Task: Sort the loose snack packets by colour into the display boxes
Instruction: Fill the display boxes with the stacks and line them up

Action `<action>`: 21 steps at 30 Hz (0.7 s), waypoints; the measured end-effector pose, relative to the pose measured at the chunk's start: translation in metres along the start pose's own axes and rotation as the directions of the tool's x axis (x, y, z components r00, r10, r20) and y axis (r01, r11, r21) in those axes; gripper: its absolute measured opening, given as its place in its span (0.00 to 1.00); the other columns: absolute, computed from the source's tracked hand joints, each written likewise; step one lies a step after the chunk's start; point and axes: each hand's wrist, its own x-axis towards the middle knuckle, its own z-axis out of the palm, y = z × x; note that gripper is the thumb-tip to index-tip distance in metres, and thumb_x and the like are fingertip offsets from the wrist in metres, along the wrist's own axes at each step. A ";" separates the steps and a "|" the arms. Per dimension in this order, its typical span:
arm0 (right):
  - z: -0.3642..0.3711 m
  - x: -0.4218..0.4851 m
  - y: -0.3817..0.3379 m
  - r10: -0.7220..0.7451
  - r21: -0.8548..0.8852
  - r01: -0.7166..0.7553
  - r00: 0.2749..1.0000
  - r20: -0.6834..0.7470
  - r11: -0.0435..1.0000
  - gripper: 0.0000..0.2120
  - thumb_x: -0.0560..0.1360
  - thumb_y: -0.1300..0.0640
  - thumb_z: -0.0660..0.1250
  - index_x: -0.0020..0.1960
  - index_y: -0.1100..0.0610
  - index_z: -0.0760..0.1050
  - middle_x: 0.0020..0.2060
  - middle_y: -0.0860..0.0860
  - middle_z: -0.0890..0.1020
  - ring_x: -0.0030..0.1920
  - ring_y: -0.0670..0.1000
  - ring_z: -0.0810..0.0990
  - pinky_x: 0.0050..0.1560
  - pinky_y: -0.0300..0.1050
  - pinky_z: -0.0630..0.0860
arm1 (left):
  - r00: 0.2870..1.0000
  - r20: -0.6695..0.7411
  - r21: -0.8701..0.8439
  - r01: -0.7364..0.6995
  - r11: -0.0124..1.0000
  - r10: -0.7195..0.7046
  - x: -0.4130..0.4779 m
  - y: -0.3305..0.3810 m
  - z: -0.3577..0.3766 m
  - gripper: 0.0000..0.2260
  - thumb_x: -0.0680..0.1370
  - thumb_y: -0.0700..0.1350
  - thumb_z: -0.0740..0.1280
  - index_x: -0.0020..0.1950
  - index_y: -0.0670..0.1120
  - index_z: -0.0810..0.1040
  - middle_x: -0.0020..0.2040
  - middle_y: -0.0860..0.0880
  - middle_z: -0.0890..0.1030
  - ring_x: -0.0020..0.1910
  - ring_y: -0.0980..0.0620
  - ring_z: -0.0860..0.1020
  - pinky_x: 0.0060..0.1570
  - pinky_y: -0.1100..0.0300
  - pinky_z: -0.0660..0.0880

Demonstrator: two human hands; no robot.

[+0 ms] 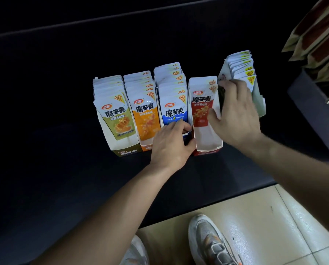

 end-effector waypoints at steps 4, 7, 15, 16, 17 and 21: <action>0.002 -0.037 0.001 0.126 0.086 -0.147 0.970 0.206 0.985 0.21 0.76 0.51 0.67 0.68 0.53 0.69 0.66 0.56 0.67 0.61 0.62 0.74 0.55 0.53 0.74 | 1.000 0.000 -0.042 -0.021 0.999 0.021 0.001 0.001 0.000 0.16 0.75 0.56 0.71 0.60 0.53 0.77 0.57 0.56 0.81 0.57 0.55 0.77 0.58 0.56 0.74; 0.009 -0.044 -0.001 0.200 0.108 -0.265 0.889 0.412 0.958 0.21 0.79 0.47 0.64 0.70 0.51 0.68 0.68 0.51 0.65 0.58 0.60 0.77 0.56 0.52 0.74 | 1.000 0.011 -0.115 -0.014 0.993 0.015 -0.002 -0.001 -0.005 0.14 0.77 0.52 0.71 0.62 0.53 0.78 0.58 0.55 0.80 0.58 0.55 0.76 0.57 0.57 0.75; 0.010 -0.005 0.000 0.245 0.092 -0.312 0.870 0.429 0.946 0.27 0.80 0.47 0.61 0.75 0.57 0.62 0.71 0.54 0.66 0.64 0.61 0.73 0.59 0.53 0.71 | 0.969 -0.246 0.036 0.046 0.998 -0.036 -0.012 -0.039 -0.037 0.10 0.76 0.46 0.71 0.57 0.50 0.81 0.55 0.52 0.80 0.56 0.51 0.74 0.53 0.61 0.69; 0.012 0.000 -0.002 0.242 0.108 -0.319 0.864 0.443 0.942 0.28 0.80 0.47 0.61 0.76 0.57 0.61 0.72 0.54 0.65 0.65 0.61 0.73 0.60 0.54 0.71 | 0.961 -0.277 0.068 0.042 0.997 -0.021 -0.016 -0.042 -0.040 0.10 0.75 0.46 0.71 0.57 0.50 0.82 0.55 0.52 0.79 0.56 0.50 0.74 0.53 0.59 0.71; 0.014 0.004 -0.005 0.231 0.124 -0.319 0.859 0.457 0.940 0.29 0.80 0.46 0.61 0.77 0.57 0.59 0.73 0.53 0.64 0.66 0.60 0.73 0.61 0.54 0.71 | 0.952 -0.308 0.100 0.031 0.995 0.001 -0.019 -0.044 -0.042 0.11 0.75 0.46 0.71 0.56 0.49 0.82 0.55 0.51 0.79 0.56 0.49 0.74 0.53 0.57 0.72; 0.023 0.014 -0.013 0.219 0.173 -0.340 0.844 0.490 0.924 0.32 0.78 0.42 0.60 0.76 0.54 0.58 0.74 0.52 0.63 0.65 0.59 0.74 0.61 0.56 0.74 | 0.926 -0.373 0.169 0.125 0.978 -0.054 -0.030 -0.050 -0.047 0.16 0.73 0.49 0.72 0.60 0.50 0.80 0.61 0.50 0.75 0.61 0.45 0.71 0.58 0.52 0.72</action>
